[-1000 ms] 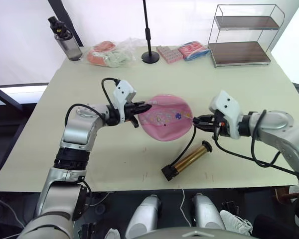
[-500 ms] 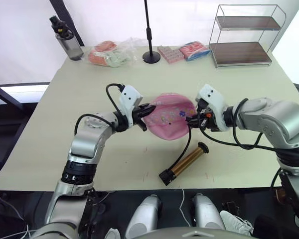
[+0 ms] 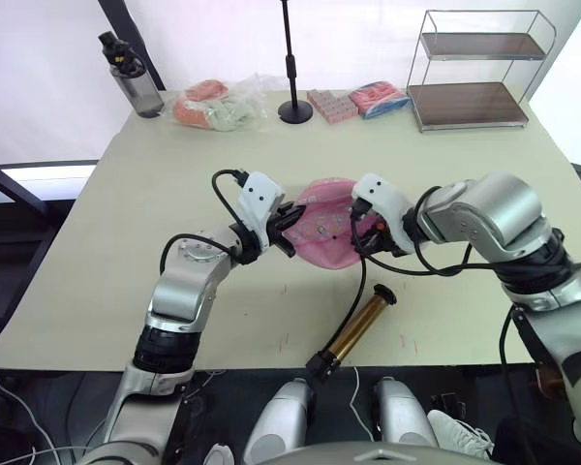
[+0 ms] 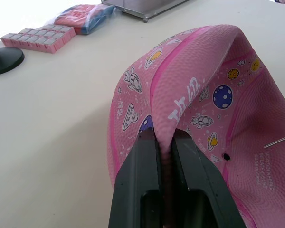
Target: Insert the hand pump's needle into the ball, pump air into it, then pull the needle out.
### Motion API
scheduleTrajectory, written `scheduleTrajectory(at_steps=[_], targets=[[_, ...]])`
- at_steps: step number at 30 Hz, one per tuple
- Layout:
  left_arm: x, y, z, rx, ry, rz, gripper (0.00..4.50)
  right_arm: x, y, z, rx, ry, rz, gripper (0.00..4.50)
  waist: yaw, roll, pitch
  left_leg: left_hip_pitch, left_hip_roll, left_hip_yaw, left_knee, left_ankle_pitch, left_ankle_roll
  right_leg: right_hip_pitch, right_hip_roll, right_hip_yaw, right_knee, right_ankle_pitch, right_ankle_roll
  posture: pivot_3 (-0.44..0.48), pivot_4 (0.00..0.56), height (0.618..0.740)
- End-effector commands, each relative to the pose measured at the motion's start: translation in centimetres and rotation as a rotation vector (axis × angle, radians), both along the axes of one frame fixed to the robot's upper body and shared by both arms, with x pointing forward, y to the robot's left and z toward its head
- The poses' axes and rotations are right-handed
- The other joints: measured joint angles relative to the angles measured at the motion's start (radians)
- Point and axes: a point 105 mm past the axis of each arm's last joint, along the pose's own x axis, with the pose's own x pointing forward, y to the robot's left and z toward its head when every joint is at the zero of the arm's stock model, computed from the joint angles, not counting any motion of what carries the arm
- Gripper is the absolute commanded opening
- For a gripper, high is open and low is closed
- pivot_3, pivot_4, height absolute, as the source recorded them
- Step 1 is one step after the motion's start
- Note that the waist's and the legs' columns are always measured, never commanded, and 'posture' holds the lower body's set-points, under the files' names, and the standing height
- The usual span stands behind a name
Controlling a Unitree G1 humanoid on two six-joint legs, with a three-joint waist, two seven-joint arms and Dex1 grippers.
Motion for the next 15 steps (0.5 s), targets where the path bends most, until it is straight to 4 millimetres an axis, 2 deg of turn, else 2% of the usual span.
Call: scheduleTrajectory(at_steps=[1, 15], targets=[[-0.6, -0.8, 0.7, -0.018, -0.032, -0.025, 0.10, 1.1, 0.6, 1.2, -0.034, -0.079, 0.000, 0.37, 0.000, 0.000, 0.000, 0.000, 0.000, 0.000, 0.000, 0.000, 0.000, 0.000, 0.000, 0.000, 0.000, 0.000, 0.000, 0.000, 0.150, 0.736], [-0.4, -0.8, 0.7, -0.091, -0.002, 0.010, 0.10, 2.1, 1.2, 0.1, -0.105, -0.036, -0.054, 0.37, -0.002, 0.000, 0.000, 0.000, -0.001, 0.000, 0.006, 0.000, 0.001, 0.001, 0.001, 0.000, 0.003, 0.002, 0.001, 0.000, 0.150, 0.736]])
